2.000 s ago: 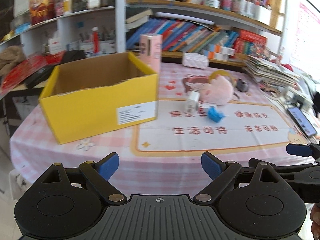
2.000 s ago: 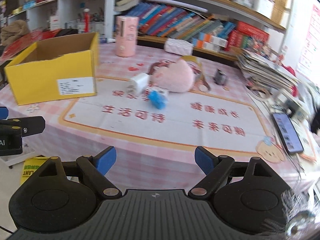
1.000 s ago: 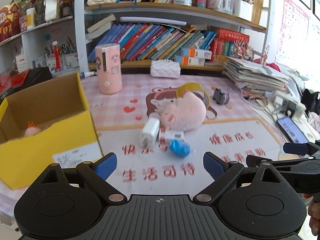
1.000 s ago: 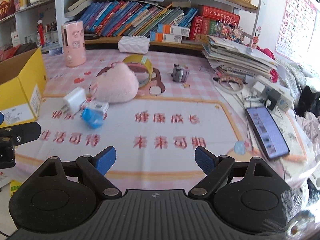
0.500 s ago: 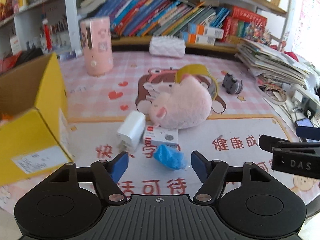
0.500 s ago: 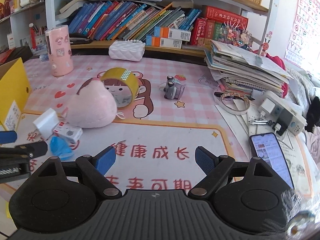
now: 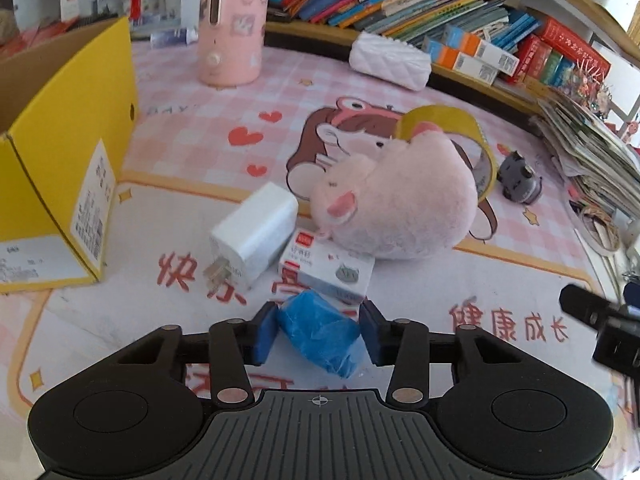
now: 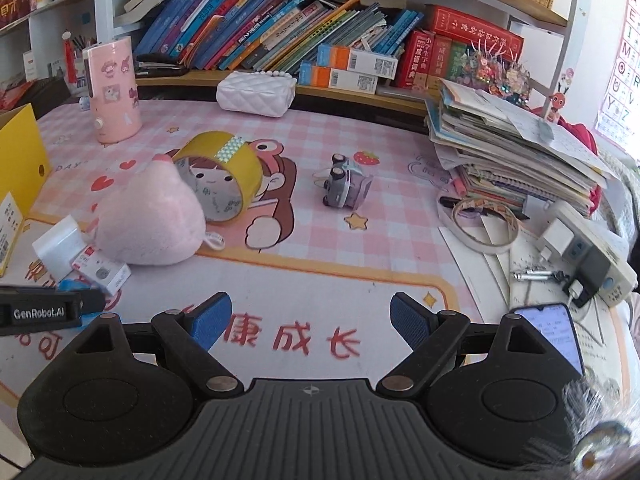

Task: Organize objects
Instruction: 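Grasp the blue cloth pouch with the left gripper while the right grasps the grey toy car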

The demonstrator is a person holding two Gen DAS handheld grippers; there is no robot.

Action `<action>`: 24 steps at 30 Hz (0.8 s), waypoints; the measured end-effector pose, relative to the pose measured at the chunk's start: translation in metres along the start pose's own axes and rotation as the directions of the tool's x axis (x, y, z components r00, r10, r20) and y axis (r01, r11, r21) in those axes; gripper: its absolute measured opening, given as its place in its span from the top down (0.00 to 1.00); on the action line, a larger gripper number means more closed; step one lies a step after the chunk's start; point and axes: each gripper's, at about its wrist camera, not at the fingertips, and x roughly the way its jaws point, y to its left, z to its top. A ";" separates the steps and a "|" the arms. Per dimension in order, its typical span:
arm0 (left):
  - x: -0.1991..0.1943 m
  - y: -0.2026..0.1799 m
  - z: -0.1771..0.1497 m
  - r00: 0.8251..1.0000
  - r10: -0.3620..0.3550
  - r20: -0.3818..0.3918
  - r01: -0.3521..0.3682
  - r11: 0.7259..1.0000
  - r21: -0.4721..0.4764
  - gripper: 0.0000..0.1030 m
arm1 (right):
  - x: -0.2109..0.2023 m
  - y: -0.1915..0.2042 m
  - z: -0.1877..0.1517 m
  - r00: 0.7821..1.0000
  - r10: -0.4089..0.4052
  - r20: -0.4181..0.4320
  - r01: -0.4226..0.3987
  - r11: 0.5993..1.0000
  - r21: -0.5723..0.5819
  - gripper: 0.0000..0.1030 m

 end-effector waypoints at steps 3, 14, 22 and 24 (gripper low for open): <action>0.001 0.000 0.002 1.000 -0.004 0.002 0.004 1.000 0.000 0.64 | 0.009 -0.005 0.008 1.000 0.001 0.014 -0.001 1.000 0.018 0.14; -0.024 0.008 0.006 0.999 0.001 0.049 -0.003 0.999 0.037 0.69 | 0.074 -0.020 0.046 0.995 -0.056 0.079 0.054 0.998 0.027 0.13; -0.039 0.011 0.006 0.995 -0.025 0.098 0.018 0.997 0.072 0.69 | 0.137 -0.029 0.070 0.993 -0.074 0.090 0.072 0.997 0.025 0.19; -0.040 0.010 0.005 0.995 -0.029 0.099 0.022 0.997 0.079 0.70 | 0.150 -0.033 0.074 0.993 -0.076 0.085 0.073 0.997 0.036 0.21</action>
